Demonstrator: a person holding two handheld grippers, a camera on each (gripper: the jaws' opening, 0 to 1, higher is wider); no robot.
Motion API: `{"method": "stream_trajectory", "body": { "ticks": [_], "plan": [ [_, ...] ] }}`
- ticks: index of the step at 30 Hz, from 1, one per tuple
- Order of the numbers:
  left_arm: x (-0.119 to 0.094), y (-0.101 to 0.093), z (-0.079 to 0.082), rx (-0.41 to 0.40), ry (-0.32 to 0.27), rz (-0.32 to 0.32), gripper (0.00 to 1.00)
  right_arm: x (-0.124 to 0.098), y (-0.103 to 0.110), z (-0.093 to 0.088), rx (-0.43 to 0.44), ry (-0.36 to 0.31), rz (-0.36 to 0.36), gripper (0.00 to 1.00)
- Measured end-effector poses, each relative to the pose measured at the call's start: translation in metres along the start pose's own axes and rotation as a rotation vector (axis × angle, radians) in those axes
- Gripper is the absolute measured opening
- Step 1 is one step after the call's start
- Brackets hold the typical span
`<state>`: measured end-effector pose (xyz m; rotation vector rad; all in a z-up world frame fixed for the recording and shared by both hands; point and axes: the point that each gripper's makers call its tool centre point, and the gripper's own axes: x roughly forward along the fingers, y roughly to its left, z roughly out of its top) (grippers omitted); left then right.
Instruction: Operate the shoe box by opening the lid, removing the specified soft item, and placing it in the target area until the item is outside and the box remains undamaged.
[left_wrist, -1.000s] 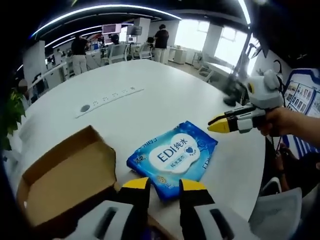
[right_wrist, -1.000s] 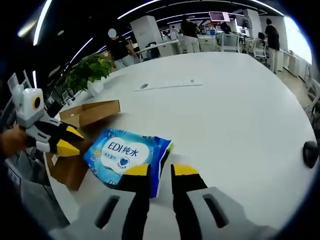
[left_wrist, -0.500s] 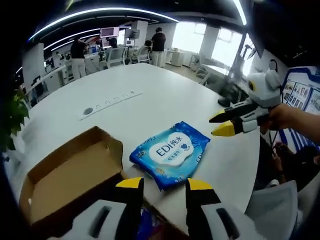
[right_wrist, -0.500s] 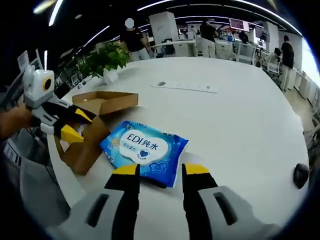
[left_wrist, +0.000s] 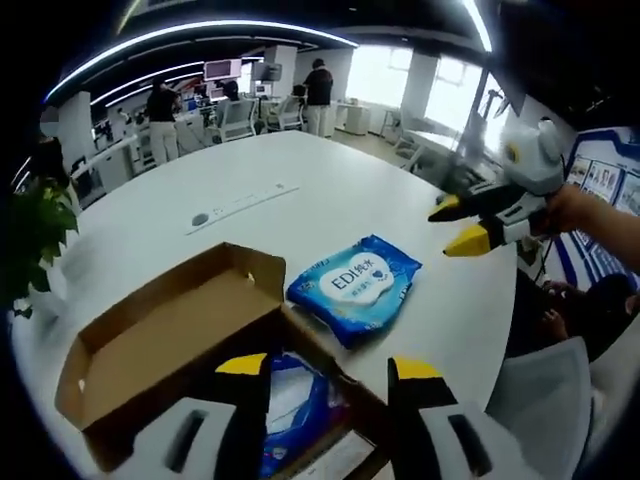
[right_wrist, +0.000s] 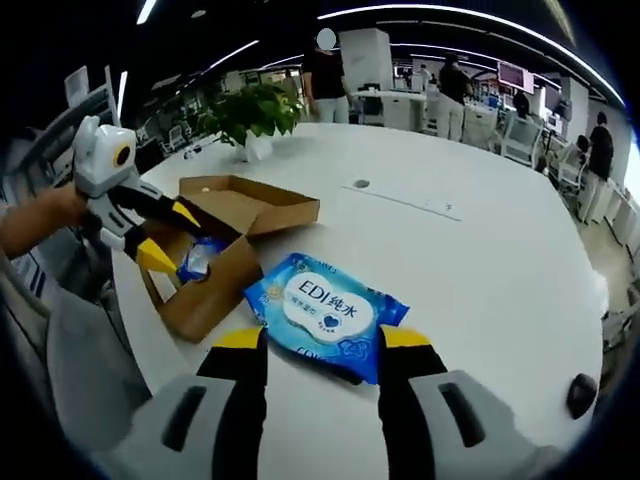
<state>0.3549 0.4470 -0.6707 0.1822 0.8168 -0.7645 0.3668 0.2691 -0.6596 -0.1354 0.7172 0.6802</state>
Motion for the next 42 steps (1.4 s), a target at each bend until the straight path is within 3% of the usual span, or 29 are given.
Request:
{"method": "stream_trajectory", "body": {
  "ticks": [16, 31, 42],
  "plan": [
    [-0.039, 0.035, -0.033, -0.039, -0.005, 0.086, 0.53, 0.013, 0.053, 0.028, -0.160, 0.013, 0.091, 0.42],
    [-0.056, 0.060, -0.057, -0.086, -0.004, 0.154, 0.49, 0.041, 0.096, 0.040, -0.318, 0.040, 0.164, 0.35],
    [-0.049, 0.063, -0.065, -0.074, 0.020, 0.095, 0.39, 0.073, 0.116, 0.048, -0.401, 0.060, 0.198, 0.28]
  ]
}}
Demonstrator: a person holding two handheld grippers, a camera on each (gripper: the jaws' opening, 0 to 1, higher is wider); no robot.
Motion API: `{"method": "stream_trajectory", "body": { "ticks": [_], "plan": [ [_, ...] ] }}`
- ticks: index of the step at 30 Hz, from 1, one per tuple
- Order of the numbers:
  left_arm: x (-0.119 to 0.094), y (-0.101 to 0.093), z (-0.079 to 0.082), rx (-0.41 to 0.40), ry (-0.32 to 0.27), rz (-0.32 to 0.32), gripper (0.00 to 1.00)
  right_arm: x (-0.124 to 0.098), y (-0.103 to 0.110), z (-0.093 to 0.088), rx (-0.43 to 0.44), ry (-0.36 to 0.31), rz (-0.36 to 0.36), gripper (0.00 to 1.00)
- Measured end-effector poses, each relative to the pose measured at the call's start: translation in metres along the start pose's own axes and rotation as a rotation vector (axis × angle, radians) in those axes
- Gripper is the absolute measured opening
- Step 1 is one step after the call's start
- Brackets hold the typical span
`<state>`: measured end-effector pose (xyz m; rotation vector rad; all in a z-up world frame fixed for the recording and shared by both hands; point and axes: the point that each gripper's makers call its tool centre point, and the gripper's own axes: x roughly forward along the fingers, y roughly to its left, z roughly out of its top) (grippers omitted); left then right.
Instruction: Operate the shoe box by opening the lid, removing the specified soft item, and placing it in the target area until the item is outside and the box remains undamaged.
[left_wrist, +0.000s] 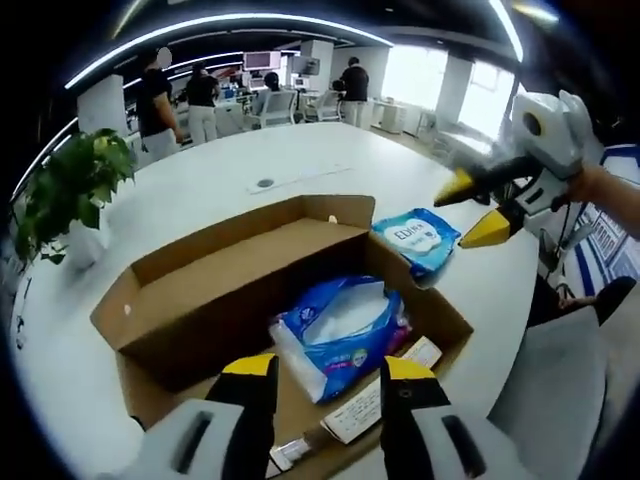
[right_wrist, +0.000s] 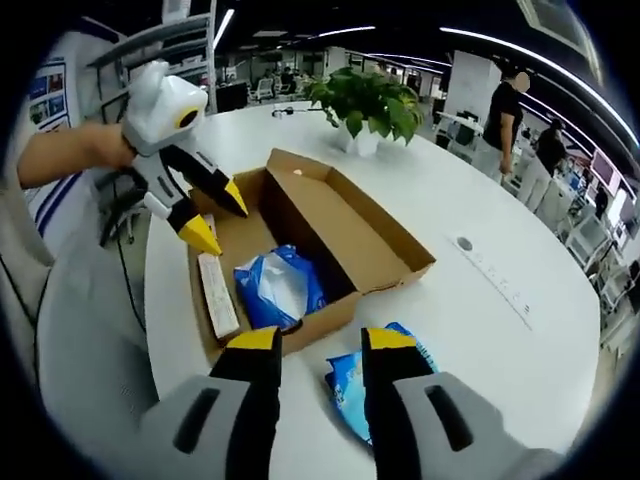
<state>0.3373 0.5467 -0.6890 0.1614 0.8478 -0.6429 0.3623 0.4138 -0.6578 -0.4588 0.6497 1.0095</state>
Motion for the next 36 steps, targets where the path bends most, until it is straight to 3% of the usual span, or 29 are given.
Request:
{"method": "stream_trajectory", "body": {
  "ticks": [7, 17, 31, 36],
  "plan": [
    [0.013, -0.004, -0.008, 0.060, 0.064, -0.079, 0.33, 0.024, 0.002, 0.004, -0.034, 0.014, 0.015, 0.23],
    [0.028, -0.020, 0.007, 0.186, 0.054, -0.196, 0.30, 0.056, 0.004, 0.009, -0.060, 0.032, 0.031, 0.15],
    [0.047, -0.036, 0.007, 0.379, 0.093, -0.335, 0.28, 0.098, 0.009, 0.006, -0.114, 0.098, 0.054, 0.08],
    [0.055, -0.042, 0.007, 0.404, 0.099, -0.361, 0.27, 0.107, 0.008, 0.001, -0.134, 0.127, 0.047, 0.03]
  ]
}}
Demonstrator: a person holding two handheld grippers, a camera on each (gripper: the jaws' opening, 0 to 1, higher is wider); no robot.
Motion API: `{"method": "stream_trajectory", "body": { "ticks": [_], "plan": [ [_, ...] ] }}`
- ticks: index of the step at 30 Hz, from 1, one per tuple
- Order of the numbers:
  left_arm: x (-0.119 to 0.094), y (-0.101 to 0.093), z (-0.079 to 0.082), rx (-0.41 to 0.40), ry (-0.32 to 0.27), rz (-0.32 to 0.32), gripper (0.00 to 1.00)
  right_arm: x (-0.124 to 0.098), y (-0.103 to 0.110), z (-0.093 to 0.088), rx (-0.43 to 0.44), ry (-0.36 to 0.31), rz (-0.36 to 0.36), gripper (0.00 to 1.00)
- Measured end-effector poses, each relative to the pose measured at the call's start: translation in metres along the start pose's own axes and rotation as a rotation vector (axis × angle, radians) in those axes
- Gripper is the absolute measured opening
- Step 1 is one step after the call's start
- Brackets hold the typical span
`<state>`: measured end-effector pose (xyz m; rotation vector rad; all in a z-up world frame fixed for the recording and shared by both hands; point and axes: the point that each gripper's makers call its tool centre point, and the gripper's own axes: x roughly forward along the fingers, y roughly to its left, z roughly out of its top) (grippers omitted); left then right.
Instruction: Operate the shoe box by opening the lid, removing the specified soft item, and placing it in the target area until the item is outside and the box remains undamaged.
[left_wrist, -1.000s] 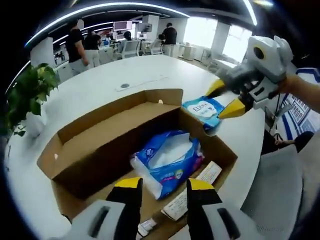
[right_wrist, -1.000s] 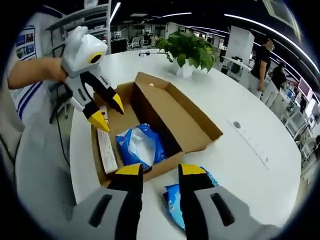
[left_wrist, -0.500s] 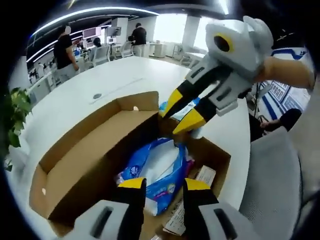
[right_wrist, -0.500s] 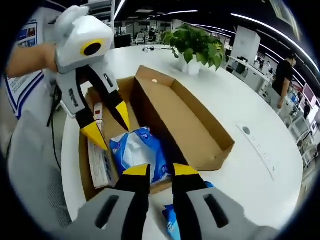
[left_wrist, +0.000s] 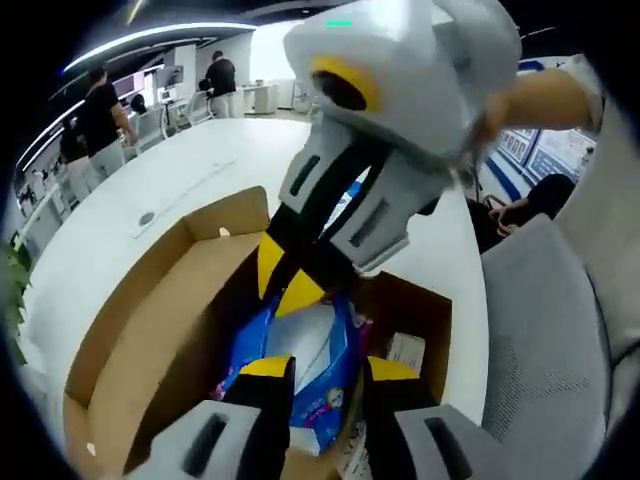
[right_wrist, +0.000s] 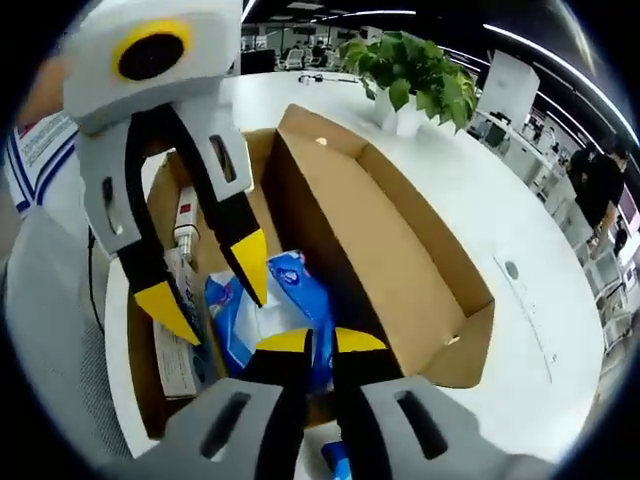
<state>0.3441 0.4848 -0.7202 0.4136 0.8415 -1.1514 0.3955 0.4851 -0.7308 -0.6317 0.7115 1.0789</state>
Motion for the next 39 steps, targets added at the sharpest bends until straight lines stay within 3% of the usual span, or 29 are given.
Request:
{"method": "stream_trajectory", "body": {
  "ticks": [5, 9, 13, 19, 24, 39],
  "plan": [
    [0.007, 0.001, -0.005, -0.003, 0.036, -0.015, 0.20, 0.000, -0.001, -0.001, 0.021, 0.004, 0.000, 0.00],
    [0.006, 0.000, -0.009, 0.006, 0.057, -0.017, 0.09, -0.002, -0.001, 0.000, 0.033, -0.002, 0.000, 0.00],
    [0.003, -0.002, -0.010, -0.037, 0.052, -0.015, 0.01, -0.005, 0.002, 0.002, 0.044, -0.012, 0.011, 0.00],
    [-0.008, -0.001, -0.012, -0.084, 0.039, 0.012, 0.00, -0.014, 0.009, 0.013, 0.041, -0.048, 0.030, 0.00],
    [-0.022, -0.002, -0.008, -0.077, 0.017, 0.043, 0.00, -0.025, 0.012, 0.023, 0.060, -0.090, 0.039, 0.00],
    [-0.072, -0.011, 0.026, -0.018, -0.039, 0.120, 0.00, -0.072, 0.017, 0.062, 0.061, -0.225, 0.038, 0.00]
  ]
}}
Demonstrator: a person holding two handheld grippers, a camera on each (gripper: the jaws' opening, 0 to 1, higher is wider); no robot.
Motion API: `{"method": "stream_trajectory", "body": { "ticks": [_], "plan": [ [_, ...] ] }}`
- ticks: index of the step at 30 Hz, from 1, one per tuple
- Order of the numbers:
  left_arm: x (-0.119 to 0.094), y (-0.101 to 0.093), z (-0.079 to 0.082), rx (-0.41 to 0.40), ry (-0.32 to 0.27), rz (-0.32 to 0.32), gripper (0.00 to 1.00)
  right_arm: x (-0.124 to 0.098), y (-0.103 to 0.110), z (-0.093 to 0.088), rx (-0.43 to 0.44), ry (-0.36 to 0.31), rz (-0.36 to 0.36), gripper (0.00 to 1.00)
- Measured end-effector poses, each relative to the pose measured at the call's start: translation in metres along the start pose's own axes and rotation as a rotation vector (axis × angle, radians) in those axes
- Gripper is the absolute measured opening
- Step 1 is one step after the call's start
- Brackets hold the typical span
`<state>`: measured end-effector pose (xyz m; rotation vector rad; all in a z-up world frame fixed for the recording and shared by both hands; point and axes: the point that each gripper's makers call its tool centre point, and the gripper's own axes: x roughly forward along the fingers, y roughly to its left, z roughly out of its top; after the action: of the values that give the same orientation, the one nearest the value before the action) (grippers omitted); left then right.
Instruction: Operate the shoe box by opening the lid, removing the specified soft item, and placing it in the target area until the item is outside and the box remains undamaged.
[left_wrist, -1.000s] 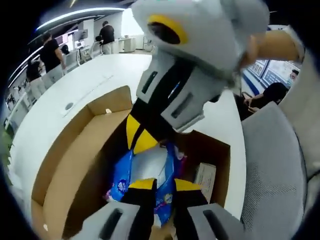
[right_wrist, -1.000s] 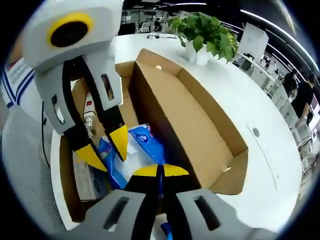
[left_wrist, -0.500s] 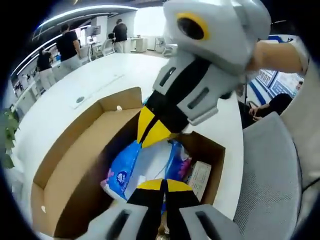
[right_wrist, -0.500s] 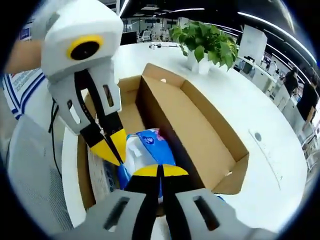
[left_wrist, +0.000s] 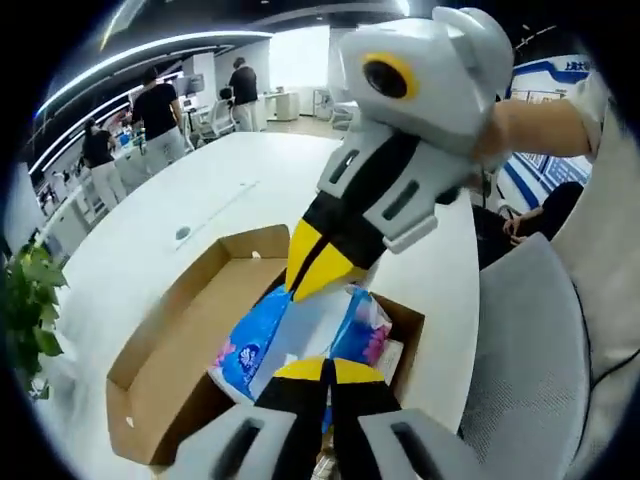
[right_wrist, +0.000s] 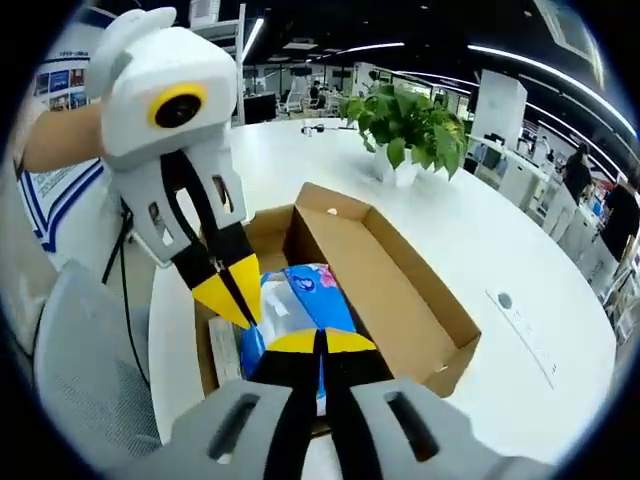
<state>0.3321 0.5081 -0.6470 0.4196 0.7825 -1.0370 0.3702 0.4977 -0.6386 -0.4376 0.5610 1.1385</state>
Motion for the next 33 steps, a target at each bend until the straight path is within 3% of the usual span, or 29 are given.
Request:
{"method": "stream_trajectory", "body": {
  "ticks": [7, 17, 33],
  "plan": [
    [-0.012, -0.016, 0.026, 0.017, -0.026, -0.006, 0.00, -0.027, -0.001, 0.011, -0.003, -0.033, -0.010, 0.00],
    [-0.009, -0.039, 0.073, 0.068, -0.084, -0.048, 0.00, -0.065, -0.013, 0.008, -0.014, -0.047, -0.042, 0.00],
    [0.043, -0.074, 0.136, 0.144, -0.117, -0.167, 0.00, -0.127, -0.052, -0.038, 0.058, -0.010, -0.089, 0.00]
  ]
}}
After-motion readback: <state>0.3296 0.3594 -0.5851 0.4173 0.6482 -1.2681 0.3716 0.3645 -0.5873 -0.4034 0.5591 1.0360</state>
